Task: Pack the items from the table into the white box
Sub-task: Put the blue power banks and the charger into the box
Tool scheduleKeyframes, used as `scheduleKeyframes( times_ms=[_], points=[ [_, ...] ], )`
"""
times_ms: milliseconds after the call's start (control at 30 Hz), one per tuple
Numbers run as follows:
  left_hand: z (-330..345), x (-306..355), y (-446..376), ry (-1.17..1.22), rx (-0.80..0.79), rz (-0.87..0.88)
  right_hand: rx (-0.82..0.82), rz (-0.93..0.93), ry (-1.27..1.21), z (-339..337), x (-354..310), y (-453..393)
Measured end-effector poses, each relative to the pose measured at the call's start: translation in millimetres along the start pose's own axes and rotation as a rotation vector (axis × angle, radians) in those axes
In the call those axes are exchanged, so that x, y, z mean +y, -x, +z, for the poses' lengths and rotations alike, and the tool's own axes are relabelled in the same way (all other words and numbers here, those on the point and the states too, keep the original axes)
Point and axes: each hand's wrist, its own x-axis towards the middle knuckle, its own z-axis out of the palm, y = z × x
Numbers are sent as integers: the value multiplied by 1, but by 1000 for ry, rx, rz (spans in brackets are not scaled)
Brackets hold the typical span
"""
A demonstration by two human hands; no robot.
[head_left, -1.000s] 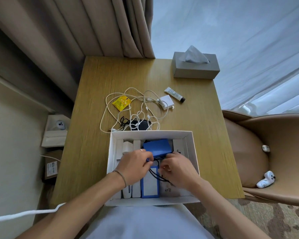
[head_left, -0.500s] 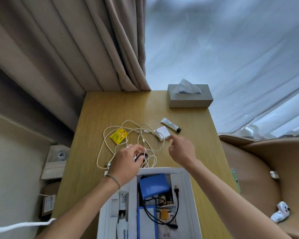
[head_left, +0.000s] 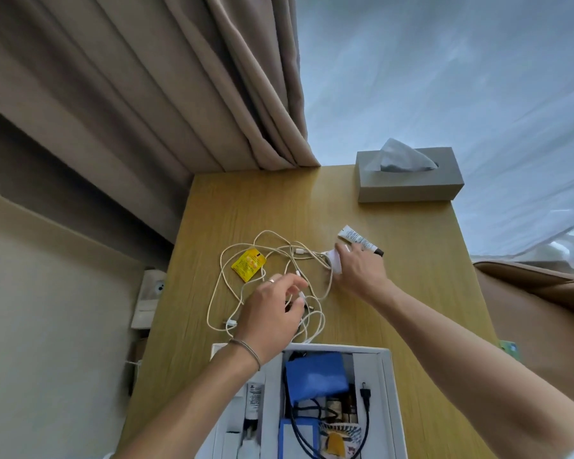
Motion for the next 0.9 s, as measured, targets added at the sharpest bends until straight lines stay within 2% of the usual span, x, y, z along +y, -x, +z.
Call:
scheduleKeyframes(
  times_ms=[133,300,400,567,633,733,900],
  points=[
    [5,5,-3,-42,-21,38,13,9,-35,4,-1,-5],
    [12,20,-26,-68,-32,52,-44,157,-212,-15,15,10],
    [22,29,-50,-69,-35,62,-118,299,-521,-32,34,24],
    [49,39,-94,-115,-75,65,-164,502,-1417,-58,61,47],
    [64,42,-111,-175,-101,74,-154,596,-1649,-65,71,56],
    [88,45,-137,-284,-163,134,-130,614,-1825,-65,84,67],
    [123,46,-170,-540,-267,256,-106,653,-1923,-62,92,86]
  ],
)
